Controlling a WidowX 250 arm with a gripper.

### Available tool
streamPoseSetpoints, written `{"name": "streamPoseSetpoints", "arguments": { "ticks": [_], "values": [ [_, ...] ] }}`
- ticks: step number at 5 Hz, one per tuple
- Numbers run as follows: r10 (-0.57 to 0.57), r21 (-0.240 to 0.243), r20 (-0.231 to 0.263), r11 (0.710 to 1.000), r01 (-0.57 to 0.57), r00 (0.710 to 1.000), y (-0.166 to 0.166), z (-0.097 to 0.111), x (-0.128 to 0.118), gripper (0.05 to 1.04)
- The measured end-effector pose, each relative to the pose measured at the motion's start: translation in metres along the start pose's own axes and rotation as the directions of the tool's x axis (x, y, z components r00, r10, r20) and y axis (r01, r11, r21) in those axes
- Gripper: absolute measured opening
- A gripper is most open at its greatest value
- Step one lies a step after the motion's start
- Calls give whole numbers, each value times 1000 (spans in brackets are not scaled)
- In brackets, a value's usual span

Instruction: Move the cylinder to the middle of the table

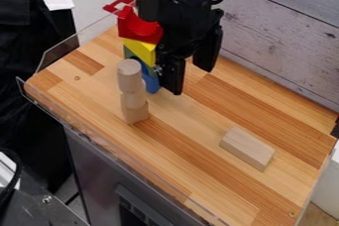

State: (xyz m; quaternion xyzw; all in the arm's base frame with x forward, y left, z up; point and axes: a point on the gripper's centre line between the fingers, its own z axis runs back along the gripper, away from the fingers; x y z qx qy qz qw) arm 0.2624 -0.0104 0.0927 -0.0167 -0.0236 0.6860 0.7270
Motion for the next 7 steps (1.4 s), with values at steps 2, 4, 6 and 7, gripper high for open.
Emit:
{"name": "streamPoseSetpoints", "arguments": {
  "ticks": [2,4,6,7],
  "values": [
    [-15,-52,37,999,17,999,-10,15,6,1001],
    [52,-149,104,988,-37,993,-18,55,19,1001],
    [71,-37,39,997,-70,997,10,49,18,1001],
    [68,-19,22,998,-68,997,18,49,18,1001]
  ]
}}
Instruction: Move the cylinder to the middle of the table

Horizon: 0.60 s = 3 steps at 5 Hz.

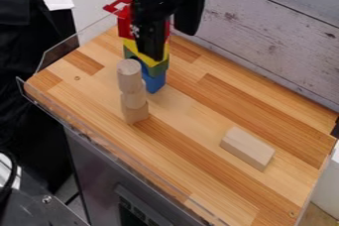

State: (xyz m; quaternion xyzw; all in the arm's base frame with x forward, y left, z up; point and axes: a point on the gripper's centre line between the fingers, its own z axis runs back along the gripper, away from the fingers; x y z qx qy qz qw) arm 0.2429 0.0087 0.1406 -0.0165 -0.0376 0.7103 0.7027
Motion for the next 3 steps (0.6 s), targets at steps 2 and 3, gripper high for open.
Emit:
{"name": "streamPoseSetpoints", "arguments": {
  "ticks": [2,3],
  "values": [
    [26,0,-1,1000,-26,1000,6,0,11,1001],
    [27,0,-6,1000,-27,1000,7,0,11,1001]
  ]
}}
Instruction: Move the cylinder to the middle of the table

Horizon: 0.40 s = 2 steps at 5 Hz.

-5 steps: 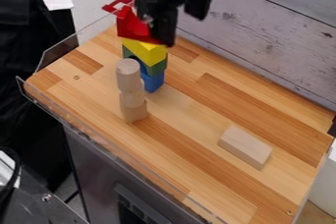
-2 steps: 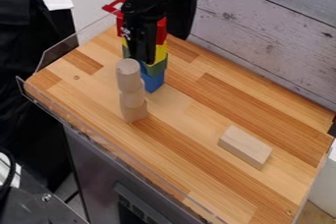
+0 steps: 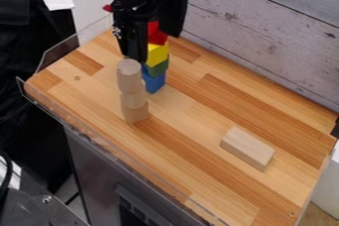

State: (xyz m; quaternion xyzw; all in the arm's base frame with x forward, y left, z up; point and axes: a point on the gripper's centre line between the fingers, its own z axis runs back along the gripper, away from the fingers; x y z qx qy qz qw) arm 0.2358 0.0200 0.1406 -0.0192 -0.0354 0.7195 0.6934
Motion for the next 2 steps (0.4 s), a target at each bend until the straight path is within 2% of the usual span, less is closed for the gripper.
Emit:
{"name": "streamPoseSetpoints", "arguments": {
  "ticks": [1,2],
  "values": [
    [-15,-7,-10,1000,15,1000,-1,-1,-2,1001],
    [-33,-53,-26,998,31,999,-9,-1,-2,1001]
  ]
}}
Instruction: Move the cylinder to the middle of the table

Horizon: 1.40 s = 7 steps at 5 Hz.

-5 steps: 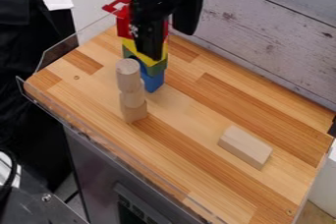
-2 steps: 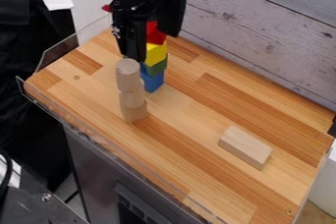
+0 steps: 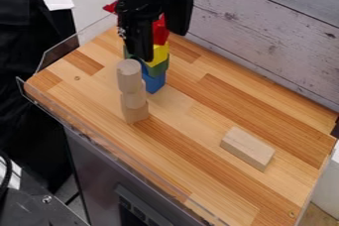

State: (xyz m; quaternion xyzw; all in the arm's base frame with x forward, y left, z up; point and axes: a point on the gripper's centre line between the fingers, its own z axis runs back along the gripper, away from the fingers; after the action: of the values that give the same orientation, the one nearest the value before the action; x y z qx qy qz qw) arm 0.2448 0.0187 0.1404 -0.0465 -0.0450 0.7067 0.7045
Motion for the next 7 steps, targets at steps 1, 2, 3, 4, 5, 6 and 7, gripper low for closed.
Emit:
{"name": "streamPoseSetpoints", "arguments": {
  "ticks": [1,2,3,4,5,6,7],
  "values": [
    [-4,-14,19,1000,4,1000,-5,5,4,1001],
    [40,38,0,998,-40,999,9,-4,8,1001],
    [99,62,-29,993,-97,995,22,-9,13,1001],
    [124,75,-36,990,-121,992,30,-12,18,1001],
    [127,75,-51,990,-123,991,33,-16,20,1001],
    [124,61,-81,991,-120,989,32,-21,21,1001],
    [124,57,-104,991,-119,987,28,-30,24,1001]
  ]
}}
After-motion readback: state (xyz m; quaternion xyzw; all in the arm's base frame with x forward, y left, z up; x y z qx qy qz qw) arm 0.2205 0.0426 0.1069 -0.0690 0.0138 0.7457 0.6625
